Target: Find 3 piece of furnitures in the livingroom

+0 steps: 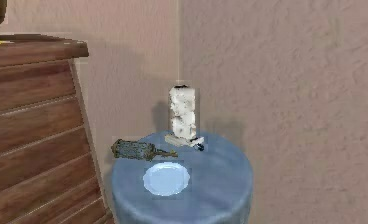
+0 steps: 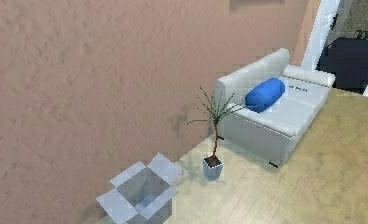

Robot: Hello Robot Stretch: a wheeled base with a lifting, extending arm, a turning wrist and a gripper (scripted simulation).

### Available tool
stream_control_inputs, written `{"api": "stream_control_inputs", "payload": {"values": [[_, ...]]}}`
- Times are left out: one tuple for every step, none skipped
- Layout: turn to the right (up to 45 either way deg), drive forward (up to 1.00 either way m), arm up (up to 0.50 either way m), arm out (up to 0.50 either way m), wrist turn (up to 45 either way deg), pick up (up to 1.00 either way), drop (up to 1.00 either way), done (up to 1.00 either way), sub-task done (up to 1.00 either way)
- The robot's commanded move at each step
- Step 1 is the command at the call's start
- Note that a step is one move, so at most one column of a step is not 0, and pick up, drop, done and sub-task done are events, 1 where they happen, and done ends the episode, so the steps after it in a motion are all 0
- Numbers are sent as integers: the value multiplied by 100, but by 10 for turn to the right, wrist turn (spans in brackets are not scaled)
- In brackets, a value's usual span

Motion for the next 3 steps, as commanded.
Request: {"api": "stream_control_inputs", "payload": {"values": [[-450,0,0,0,0,0,0,0,0],[0,0,0,0,0,0,0,0,100],[-450,0,0,0,0,0,0,0,0]]}}
